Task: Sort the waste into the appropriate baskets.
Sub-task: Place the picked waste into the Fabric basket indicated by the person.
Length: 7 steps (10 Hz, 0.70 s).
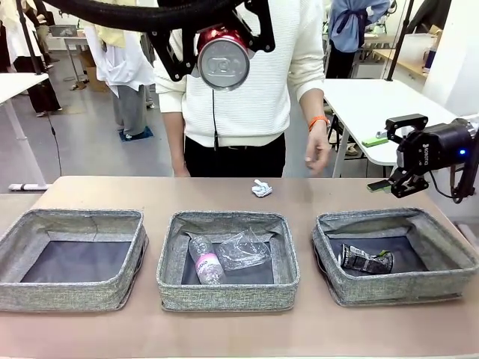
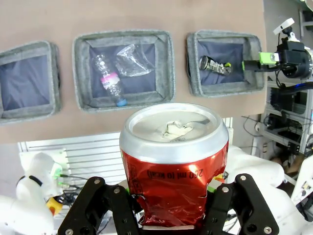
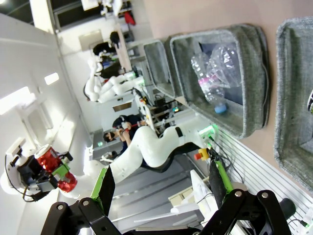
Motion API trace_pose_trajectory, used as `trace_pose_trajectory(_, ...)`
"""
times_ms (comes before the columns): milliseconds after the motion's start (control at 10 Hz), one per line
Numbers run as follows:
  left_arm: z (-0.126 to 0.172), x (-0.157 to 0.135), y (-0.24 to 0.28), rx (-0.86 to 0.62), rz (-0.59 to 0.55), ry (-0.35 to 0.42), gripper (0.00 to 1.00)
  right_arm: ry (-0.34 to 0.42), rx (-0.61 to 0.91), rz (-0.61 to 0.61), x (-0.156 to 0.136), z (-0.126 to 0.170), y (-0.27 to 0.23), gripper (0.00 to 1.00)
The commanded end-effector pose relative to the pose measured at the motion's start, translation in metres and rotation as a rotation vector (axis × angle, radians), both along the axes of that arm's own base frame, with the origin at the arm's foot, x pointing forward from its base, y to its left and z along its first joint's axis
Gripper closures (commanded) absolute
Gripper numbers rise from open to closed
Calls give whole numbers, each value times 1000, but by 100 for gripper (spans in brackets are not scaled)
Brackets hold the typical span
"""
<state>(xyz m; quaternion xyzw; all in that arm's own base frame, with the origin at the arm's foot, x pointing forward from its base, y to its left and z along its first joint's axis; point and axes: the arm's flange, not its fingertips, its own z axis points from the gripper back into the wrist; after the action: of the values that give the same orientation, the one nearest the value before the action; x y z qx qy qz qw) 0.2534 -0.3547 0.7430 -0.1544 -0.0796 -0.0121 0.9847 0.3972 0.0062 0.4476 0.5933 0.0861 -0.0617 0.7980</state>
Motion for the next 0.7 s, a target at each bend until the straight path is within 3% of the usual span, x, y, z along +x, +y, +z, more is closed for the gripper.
trace_pose_trajectory(0, -3, -2, 4, 9, -12, -11, 100, -14, 0, 19, 0, 2, -2, 0)
trace_pose_trajectory(600, -3, -2, 4, 9, -12, -11, 100, -14, 0, 19, 0, 2, -2, 0)
